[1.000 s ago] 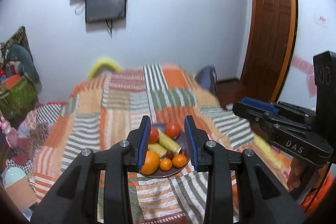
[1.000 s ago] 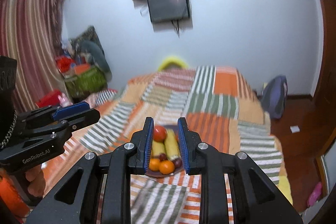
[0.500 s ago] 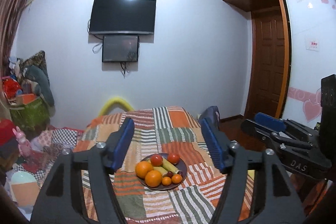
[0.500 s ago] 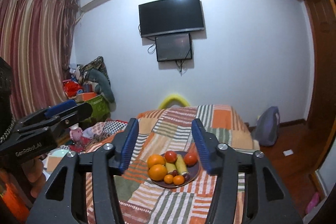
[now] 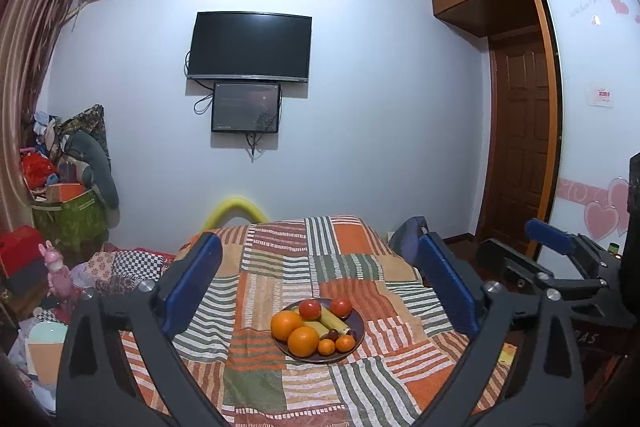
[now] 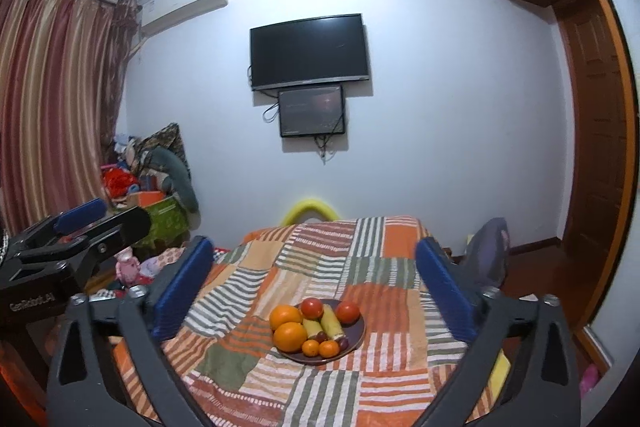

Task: Organize fruits

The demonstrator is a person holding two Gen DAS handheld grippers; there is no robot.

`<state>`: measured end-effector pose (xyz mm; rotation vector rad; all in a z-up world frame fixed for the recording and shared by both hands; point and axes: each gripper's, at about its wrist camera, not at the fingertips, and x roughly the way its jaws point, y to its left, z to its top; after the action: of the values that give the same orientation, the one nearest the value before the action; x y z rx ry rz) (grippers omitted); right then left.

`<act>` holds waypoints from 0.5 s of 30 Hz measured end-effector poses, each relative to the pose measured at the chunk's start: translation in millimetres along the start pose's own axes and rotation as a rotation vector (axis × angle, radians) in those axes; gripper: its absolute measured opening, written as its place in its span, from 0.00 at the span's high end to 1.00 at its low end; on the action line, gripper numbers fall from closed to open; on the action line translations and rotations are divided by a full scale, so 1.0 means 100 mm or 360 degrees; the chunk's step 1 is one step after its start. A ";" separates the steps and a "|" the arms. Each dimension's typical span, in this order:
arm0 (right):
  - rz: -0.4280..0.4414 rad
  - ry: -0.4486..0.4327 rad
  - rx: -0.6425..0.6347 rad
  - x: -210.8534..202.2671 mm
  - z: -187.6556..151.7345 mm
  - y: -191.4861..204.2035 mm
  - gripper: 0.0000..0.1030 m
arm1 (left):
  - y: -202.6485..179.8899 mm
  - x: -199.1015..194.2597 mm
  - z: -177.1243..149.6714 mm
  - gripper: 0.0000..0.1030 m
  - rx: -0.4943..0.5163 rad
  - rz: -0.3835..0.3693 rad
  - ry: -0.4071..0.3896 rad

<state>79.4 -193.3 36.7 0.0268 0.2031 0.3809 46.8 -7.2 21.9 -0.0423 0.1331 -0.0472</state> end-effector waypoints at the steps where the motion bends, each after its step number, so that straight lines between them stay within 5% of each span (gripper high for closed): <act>1: -0.0003 -0.0007 0.0010 -0.05 -0.03 -0.01 0.00 | 0.00 0.00 -0.01 0.02 -0.0003 0.0000 0.0003; 15: -0.0037 -0.0018 -0.0006 -0.10 -0.06 -0.01 0.00 | 0.00 0.00 -0.05 0.00 0.0017 0.0024 0.0013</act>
<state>68.9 -198.1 32.4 0.0231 0.1914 0.3581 46.0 -7.0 17.2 -0.0305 0.1411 -0.0334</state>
